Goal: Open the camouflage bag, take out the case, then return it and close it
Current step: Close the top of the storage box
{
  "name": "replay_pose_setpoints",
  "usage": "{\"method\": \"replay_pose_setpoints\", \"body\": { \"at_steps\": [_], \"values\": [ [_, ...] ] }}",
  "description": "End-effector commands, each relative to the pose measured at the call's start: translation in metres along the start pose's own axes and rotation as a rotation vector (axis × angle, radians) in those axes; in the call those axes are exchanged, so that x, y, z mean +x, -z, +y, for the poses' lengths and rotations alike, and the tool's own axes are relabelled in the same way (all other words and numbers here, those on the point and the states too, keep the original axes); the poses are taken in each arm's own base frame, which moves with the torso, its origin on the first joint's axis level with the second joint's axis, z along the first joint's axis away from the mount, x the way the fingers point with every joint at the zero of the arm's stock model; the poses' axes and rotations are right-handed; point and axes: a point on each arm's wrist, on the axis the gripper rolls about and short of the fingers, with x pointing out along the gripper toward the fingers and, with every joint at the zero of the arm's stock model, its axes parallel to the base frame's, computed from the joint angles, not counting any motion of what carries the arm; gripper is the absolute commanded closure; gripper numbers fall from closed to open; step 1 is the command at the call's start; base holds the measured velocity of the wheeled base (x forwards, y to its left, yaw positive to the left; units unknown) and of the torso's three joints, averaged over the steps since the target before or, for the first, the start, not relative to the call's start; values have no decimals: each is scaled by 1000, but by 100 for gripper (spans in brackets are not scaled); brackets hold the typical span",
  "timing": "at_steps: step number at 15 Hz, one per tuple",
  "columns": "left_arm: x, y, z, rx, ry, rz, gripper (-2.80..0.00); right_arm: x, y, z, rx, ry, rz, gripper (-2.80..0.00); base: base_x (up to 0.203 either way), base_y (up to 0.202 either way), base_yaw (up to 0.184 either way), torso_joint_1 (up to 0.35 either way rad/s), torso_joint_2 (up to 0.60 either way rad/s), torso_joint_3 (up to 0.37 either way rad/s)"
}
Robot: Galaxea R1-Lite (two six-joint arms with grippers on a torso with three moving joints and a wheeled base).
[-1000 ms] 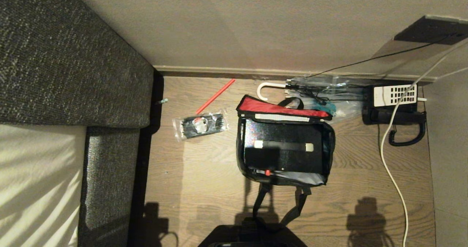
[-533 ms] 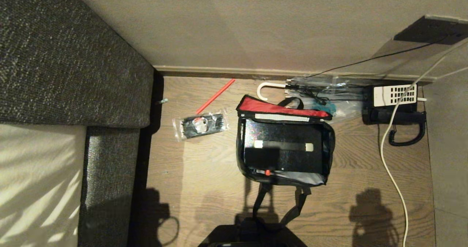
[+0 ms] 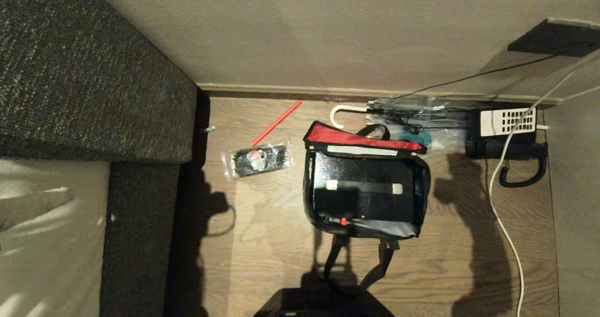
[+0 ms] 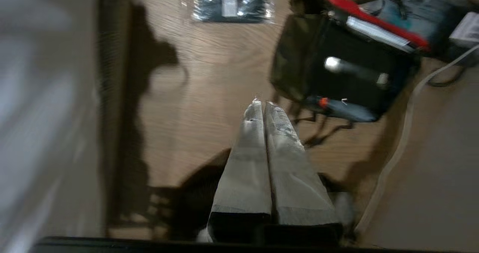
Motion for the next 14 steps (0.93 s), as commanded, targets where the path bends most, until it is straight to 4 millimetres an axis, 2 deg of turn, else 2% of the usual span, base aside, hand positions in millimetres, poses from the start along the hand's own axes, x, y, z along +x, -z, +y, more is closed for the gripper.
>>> {"method": "replay_pose_setpoints", "body": {
  "at_steps": [1,3,4,5,6,7,8,10,12,13,14],
  "values": [
    [84,-38,6,-94,7,176,0,93,-23,-5,32,26,210,0,0,0,0,0,0,0],
    [129,-62,-16,-205,98,235,0,129,-42,-5,56,22,227,0,0,0,0,0,0,0],
    [148,-63,-31,-268,144,286,0,141,-51,-5,65,18,219,0,0,0,0,-15,-28,22],
    [158,-64,-44,-302,200,326,0,149,-54,-5,77,20,222,0,0,0,0,0,0,0],
    [160,-66,-51,-334,245,357,0,148,-54,-5,87,24,220,0,0,0,0,0,0,0],
    [152,-66,-54,-373,239,385,0,147,-55,-5,86,24,219,0,0,0,0,0,0,0],
    [132,-63,-57,-411,217,430,0,148,-56,-5,82,25,211,0,0,0,0,0,0,0],
    [82,-52,-56,-394,156,460,0,151,-53,-6,67,47,229,0,-24,0,2,1,28,-17],
    [34,-40,-49,-316,41,428,0,140,-47,-6,62,47,239,0,0,0,0,3,16,-9],
    [9,-33,-44,-296,-47,430,0,140,-46,-6,48,45,239,0,0,0,0,0,0,0],
    [-11,-32,-43,-294,-65,396,0,140,-45,-6,39,43,243,0,0,0,0,0,0,0]
  ]
}}
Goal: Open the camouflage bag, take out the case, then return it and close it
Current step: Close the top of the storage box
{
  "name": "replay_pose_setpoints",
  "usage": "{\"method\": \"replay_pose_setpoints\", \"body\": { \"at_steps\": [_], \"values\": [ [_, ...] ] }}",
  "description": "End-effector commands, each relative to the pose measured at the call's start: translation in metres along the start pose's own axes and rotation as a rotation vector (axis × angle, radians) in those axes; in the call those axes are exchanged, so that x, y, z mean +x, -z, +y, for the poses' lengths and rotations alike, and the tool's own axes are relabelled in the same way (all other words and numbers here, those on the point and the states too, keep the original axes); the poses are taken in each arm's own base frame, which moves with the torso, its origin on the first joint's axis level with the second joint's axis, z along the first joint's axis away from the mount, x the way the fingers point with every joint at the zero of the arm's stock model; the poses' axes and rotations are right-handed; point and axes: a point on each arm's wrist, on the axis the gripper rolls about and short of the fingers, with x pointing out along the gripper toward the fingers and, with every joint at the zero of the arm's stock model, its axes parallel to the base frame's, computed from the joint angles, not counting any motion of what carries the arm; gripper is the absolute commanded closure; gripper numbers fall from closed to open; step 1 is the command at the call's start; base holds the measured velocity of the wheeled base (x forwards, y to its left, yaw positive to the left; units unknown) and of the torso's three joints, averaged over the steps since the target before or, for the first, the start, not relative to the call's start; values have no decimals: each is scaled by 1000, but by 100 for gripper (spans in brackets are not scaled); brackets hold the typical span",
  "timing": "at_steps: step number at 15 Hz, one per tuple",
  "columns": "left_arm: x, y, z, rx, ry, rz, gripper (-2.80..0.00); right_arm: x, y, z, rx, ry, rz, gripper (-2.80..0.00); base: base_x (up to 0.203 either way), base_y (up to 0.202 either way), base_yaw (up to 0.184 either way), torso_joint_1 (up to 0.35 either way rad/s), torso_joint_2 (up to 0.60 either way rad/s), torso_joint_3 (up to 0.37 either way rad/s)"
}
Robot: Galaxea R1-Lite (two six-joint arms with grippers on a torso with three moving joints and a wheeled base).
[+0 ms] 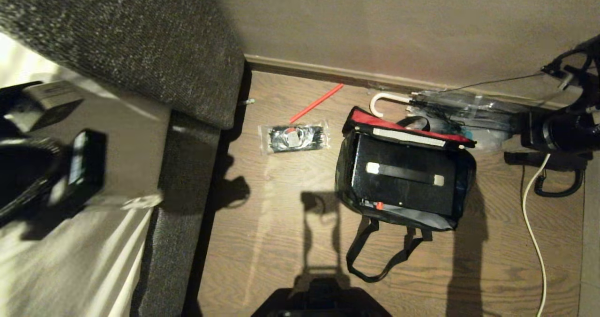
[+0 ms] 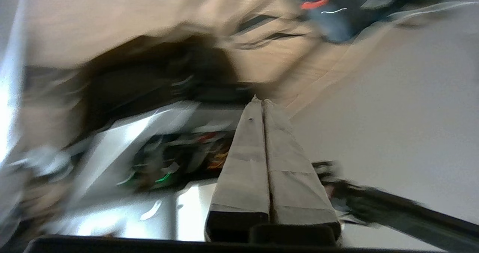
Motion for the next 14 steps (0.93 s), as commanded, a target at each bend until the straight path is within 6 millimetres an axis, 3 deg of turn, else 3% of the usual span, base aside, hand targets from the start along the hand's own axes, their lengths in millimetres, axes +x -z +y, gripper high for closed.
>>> {"method": "replay_pose_setpoints", "body": {
  "at_steps": [1,6,11,14],
  "values": [
    [-57,26,8,-5,12,-91,0,-6,3,0,-6,-2,-4,0,0,0,0,0,0,0],
    [-123,33,-6,-85,199,-88,0,-10,4,0,-18,2,-1,0,0,0,0,0,0,0],
    [-119,24,-22,-127,359,119,0,-10,5,-2,-15,28,11,0,0,0,0,0,0,0],
    [-124,33,-15,-140,313,115,0,-14,5,-1,-20,29,11,0,0,0,0,0,0,0]
  ]
}}
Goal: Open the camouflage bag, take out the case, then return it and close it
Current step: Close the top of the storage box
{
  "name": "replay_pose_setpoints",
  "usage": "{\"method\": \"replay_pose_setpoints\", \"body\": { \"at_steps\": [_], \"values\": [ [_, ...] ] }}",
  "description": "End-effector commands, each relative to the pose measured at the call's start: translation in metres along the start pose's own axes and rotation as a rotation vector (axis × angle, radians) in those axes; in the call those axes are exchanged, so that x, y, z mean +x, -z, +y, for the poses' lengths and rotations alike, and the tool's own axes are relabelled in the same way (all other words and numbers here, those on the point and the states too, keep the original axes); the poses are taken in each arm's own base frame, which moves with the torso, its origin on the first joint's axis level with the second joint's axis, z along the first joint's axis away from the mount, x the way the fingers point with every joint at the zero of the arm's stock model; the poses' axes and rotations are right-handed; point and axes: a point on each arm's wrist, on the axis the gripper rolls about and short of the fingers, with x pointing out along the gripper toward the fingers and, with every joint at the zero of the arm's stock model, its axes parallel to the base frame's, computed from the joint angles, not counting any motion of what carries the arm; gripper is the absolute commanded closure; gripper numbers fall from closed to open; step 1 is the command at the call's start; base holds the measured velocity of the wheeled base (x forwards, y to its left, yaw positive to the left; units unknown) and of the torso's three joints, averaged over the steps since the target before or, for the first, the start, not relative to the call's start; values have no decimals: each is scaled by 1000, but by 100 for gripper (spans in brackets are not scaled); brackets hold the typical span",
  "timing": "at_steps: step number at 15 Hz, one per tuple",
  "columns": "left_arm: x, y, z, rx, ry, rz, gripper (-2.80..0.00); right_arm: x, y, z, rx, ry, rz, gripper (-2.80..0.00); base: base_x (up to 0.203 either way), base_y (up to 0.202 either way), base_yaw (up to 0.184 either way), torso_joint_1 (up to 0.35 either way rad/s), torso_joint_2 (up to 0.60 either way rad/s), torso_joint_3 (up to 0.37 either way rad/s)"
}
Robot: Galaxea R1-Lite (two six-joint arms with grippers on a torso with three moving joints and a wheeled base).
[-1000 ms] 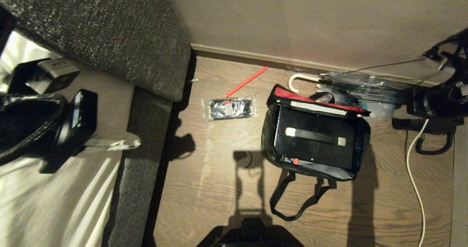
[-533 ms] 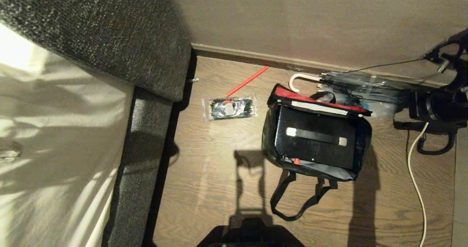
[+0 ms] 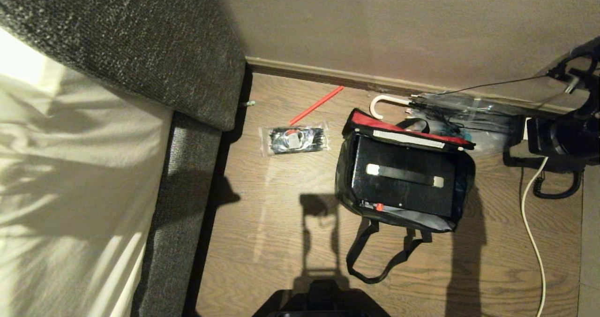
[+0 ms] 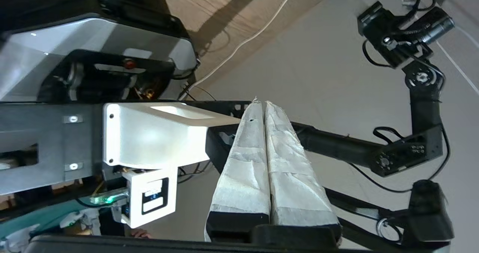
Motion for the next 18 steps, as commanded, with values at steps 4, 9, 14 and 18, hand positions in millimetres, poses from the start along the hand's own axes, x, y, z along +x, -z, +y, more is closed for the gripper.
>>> {"method": "replay_pose_setpoints", "body": {
  "at_steps": [4,9,14,18],
  "values": [
    [10,-2,1,7,25,41,0,-8,6,0,4,3,24,0,0,0,0,0,0,0],
    [-1,5,6,-10,1,-73,0,-16,4,1,0,-2,-8,0,0,0,0,0,0,0],
    [-9,1,15,27,-134,-431,0,-48,5,3,-41,-4,-109,0,0,0,0,0,0,0],
    [-4,11,39,262,-265,-587,0,-76,19,2,-56,-2,-180,0,0,0,0,0,0,0]
  ]
}}
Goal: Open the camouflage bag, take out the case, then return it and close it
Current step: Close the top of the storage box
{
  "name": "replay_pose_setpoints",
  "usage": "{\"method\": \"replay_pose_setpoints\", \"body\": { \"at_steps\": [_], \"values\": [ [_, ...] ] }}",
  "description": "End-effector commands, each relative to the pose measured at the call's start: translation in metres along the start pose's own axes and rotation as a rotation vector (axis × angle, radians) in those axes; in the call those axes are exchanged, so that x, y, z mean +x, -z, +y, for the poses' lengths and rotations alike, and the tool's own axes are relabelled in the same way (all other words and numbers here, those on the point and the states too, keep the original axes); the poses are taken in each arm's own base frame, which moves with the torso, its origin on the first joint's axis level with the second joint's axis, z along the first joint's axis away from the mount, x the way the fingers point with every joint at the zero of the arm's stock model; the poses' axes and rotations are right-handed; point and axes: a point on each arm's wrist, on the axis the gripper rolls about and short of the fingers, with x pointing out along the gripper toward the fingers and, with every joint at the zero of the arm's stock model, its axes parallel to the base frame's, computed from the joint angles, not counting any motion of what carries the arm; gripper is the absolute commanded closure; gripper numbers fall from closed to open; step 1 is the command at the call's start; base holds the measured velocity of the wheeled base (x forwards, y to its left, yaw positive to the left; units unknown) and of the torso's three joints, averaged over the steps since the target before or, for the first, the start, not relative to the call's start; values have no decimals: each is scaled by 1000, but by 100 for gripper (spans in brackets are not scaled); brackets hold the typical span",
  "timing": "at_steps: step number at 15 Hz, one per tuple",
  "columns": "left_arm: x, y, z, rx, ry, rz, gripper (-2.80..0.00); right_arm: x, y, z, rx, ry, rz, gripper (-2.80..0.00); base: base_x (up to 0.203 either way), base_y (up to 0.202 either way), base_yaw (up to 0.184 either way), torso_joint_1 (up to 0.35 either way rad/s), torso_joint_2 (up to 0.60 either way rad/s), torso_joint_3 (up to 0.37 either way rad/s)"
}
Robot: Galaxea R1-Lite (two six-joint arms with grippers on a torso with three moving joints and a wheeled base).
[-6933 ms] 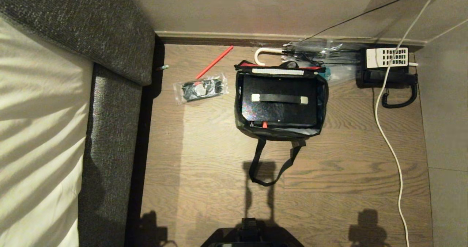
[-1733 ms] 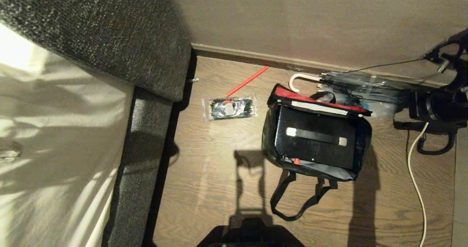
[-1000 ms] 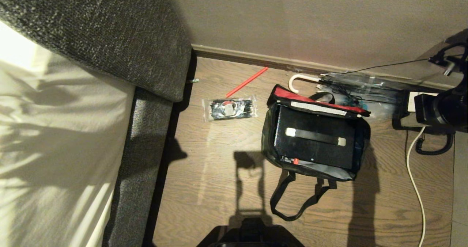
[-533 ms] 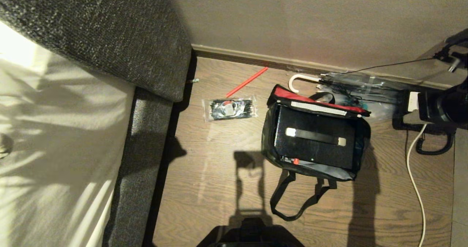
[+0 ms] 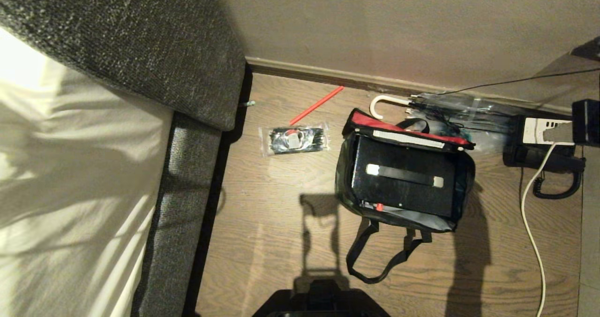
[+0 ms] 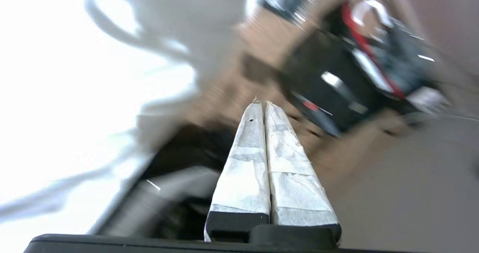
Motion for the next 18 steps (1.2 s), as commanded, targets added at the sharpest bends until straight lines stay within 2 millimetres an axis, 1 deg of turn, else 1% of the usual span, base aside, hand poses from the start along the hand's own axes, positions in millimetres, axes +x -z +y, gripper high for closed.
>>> {"method": "replay_pose_setpoints", "body": {
  "at_steps": [1,3,4,6,8,9,10,11,12,13,14,15,17,18],
  "values": [
    [-24,19,18,23,-26,-76,0,-22,10,2,-9,-27,-36,0,0,0,0,0,0,0],
    [-34,37,32,3,-108,-138,0,-33,19,5,-26,-86,-74,0,0,0,0,0,0,0],
    [-45,51,40,-5,-125,-177,0,-40,28,5,-31,-109,-100,0,0,0,0,0,0,0],
    [-65,85,59,9,-136,-237,0,-56,48,3,-37,-135,-165,0,0,0,0,0,0,0],
    [-79,123,76,51,-151,-304,0,-74,71,1,-40,-153,-239,0,0,0,0,0,0,0],
    [-84,142,82,62,-164,-342,0,-84,85,-1,-41,-159,-269,0,0,0,0,0,0,0],
    [-87,154,84,57,-179,-376,0,-92,99,-3,-42,-162,-294,0,0,0,0,0,0,0],
    [-87,157,85,41,-211,-411,0,-101,113,-5,-46,-165,-326,0,0,0,0,0,0,0],
    [-83,155,85,49,-253,-427,0,-110,125,-6,-52,-168,-359,0,0,0,0,0,0,0],
    [-84,155,84,50,-259,-444,0,-118,135,-8,-57,-164,-385,0,0,0,0,0,0,0],
    [-84,157,86,28,-270,-421,0,-124,145,-9,-58,-155,-389,0,0,0,0,0,0,0],
    [-84,162,89,18,-294,-375,0,-126,155,-11,-59,-145,-363,0,0,0,0,0,0,0],
    [-71,171,100,14,-358,-305,0,-125,168,-12,-59,-142,-333,0,0,0,0,0,0,0],
    [-70,178,107,44,-328,-311,0,-124,172,-13,-60,-142,-333,0,0,0,0,0,0,0]
  ]
}}
